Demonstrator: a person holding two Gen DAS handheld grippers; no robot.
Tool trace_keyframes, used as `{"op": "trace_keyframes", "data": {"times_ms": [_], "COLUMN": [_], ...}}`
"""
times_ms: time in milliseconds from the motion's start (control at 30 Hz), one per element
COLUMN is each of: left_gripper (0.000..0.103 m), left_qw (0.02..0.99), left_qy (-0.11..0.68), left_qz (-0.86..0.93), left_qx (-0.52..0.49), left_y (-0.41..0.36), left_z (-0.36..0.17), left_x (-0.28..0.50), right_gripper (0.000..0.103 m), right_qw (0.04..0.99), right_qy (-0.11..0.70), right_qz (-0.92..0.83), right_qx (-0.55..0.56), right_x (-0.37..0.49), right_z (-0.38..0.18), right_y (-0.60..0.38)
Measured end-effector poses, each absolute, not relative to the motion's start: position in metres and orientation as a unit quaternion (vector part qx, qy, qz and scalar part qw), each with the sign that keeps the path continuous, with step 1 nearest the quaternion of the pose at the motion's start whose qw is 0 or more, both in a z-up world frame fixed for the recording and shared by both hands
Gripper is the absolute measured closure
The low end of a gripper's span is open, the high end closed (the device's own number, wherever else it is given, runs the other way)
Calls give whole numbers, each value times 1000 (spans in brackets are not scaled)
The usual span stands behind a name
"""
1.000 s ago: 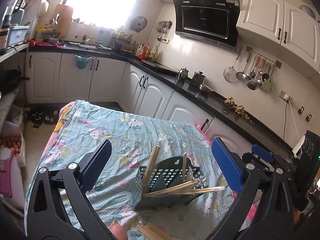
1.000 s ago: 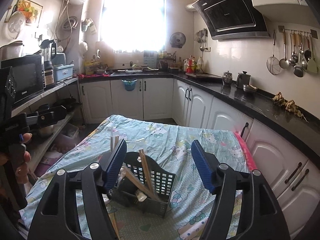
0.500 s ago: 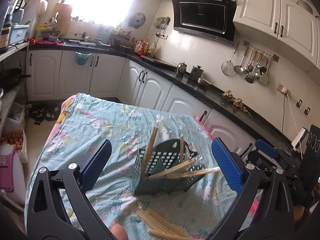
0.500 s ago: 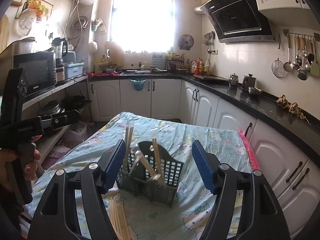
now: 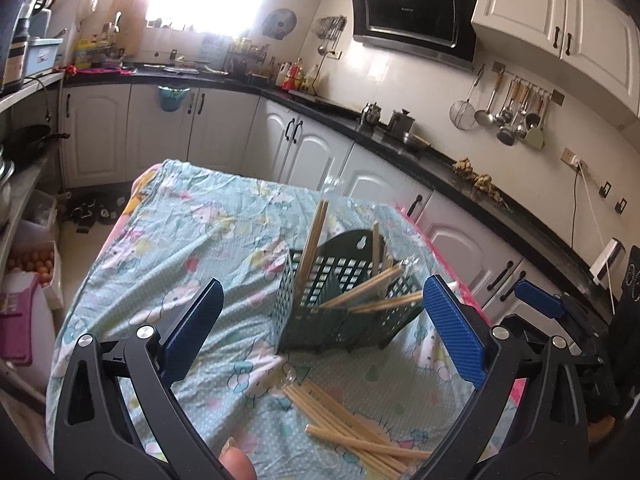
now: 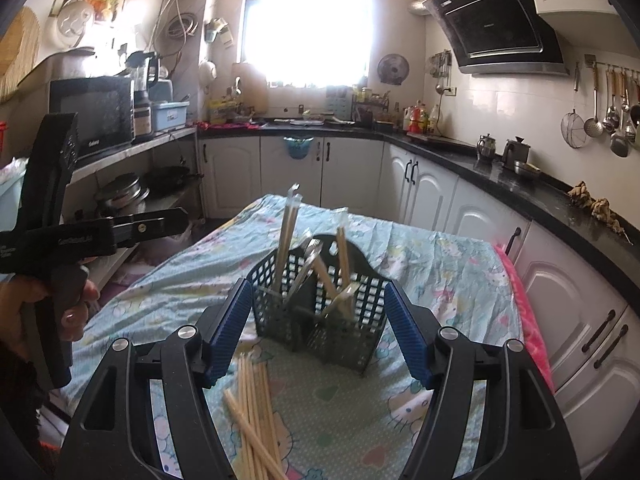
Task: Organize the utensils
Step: 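Raise both open tools out of the caddy, then lower both open tools onto the chopstick pile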
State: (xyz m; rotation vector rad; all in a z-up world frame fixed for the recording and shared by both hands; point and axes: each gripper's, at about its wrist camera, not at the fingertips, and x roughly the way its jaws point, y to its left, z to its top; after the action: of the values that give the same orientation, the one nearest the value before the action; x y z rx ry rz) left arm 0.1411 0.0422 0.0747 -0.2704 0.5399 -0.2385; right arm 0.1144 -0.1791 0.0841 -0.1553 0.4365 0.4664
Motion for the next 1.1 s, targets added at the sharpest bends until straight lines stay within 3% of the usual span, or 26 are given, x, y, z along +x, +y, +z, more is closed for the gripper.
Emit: {"op": "trace_keyframes", "data": {"times_ms": [733, 800, 933, 1100], "left_gripper": [13, 20, 35, 66], "left_qw": [921, 917, 906, 886], "left_qy": [352, 361, 385, 420], "left_qz": [-103, -103, -104, -107], "left_qx": [-134, -137, -144, -167], "left_y": [46, 46, 48, 53], "left_z": [7, 0, -16, -40], "left_x": [140, 140, 142, 151], "right_gripper": [37, 38, 48, 56], "right_qw": [902, 896, 878, 857], "right_qy": [298, 307, 331, 359], "right_qz": [280, 285, 300, 314], "right_qx": [-141, -149, -170, -196], "right_x": [86, 85, 86, 88], "right_z": [7, -2, -22, -49], "right_y": [-143, -138, -127, -113]}}
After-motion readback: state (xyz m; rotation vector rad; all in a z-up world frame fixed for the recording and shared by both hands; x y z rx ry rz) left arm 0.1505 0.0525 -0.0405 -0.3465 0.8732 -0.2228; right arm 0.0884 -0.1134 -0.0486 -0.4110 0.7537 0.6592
